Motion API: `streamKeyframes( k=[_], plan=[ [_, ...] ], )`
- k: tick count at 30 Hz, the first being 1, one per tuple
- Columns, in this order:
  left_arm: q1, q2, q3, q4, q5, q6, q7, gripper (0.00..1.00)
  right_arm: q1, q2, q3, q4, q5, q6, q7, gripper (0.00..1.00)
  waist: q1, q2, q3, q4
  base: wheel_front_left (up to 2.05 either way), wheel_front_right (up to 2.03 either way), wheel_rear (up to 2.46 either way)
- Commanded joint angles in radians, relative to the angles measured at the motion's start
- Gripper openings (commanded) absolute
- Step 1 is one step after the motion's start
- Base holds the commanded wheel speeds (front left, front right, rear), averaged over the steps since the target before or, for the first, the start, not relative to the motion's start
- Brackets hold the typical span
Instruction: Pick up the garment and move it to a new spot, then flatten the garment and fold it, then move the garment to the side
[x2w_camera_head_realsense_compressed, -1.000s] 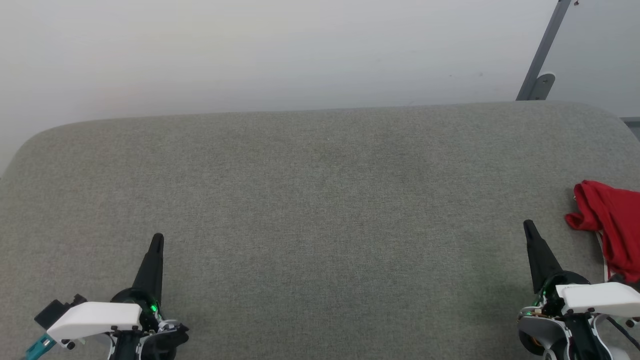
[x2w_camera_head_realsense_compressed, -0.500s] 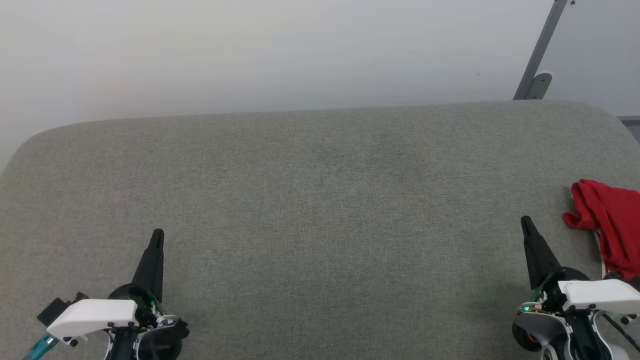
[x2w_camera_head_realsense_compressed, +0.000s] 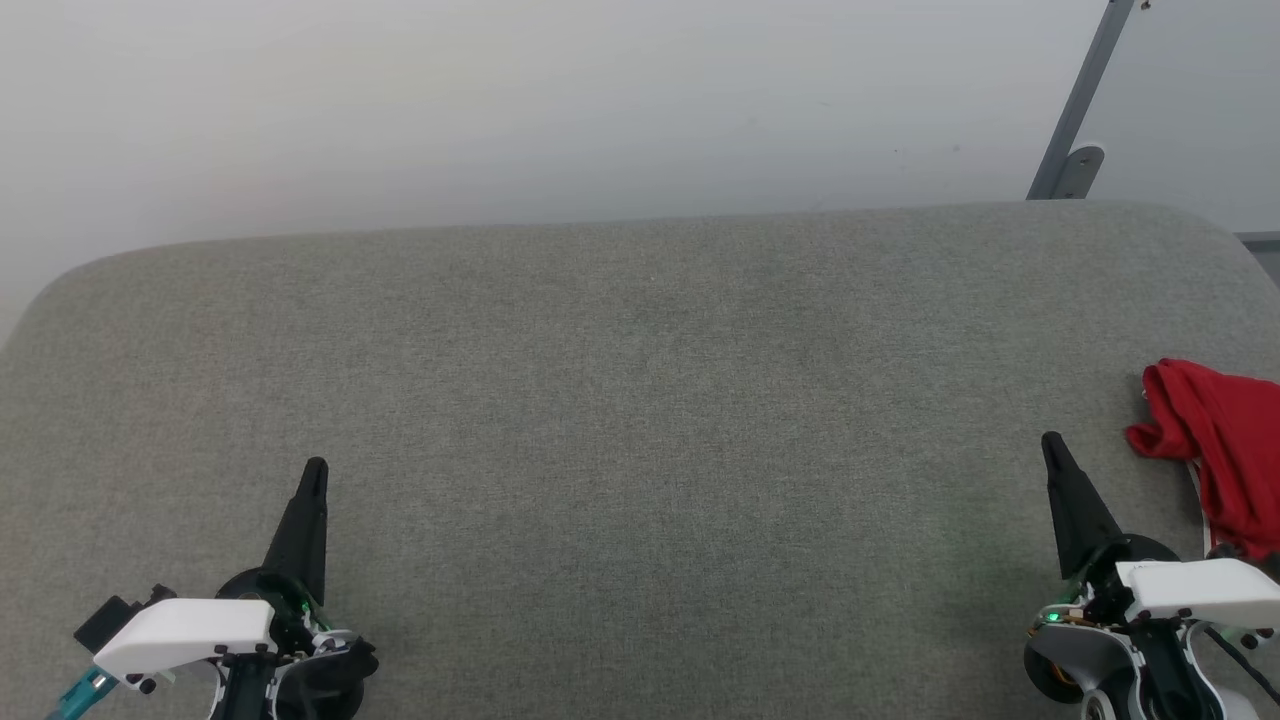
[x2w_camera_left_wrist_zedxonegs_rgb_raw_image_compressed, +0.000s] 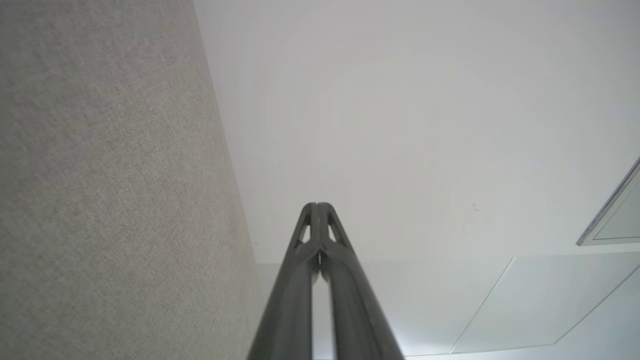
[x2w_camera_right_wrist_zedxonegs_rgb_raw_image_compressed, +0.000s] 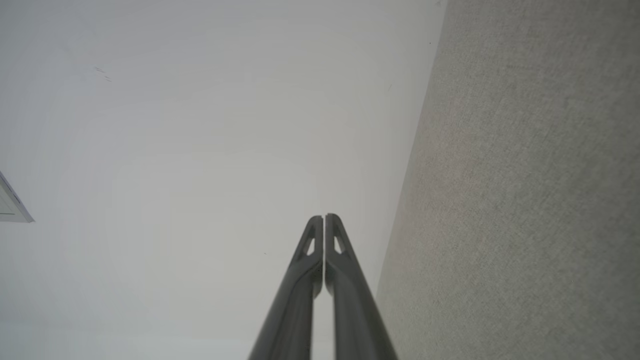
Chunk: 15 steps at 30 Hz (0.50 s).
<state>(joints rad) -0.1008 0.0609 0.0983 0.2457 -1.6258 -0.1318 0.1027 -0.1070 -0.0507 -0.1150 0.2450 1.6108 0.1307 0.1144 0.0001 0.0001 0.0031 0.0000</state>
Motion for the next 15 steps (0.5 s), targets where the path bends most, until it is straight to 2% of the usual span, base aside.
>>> streamKeyframes(
  k=[1, 15],
  plan=[
    [-0.014, -0.001, 0.004, 0.0, 0.002, 0.002, 0.003, 0.0, -0.005, 0.002, 0.002, 0.002, 0.004, 0.0, 0.003, 0.0, -0.0001, -0.0001, 0.0, 0.0, 0.0, 0.0, 0.0],
    [-0.015, -0.003, 0.007, 0.0, 0.005, 0.002, 0.005, 0.0, -0.005, 0.002, 0.002, 0.002, 0.004, 0.0, 0.003, 0.0, -0.0001, -0.0001, 0.0, 0.0, 0.0, 0.0, 0.0]
  ],
)
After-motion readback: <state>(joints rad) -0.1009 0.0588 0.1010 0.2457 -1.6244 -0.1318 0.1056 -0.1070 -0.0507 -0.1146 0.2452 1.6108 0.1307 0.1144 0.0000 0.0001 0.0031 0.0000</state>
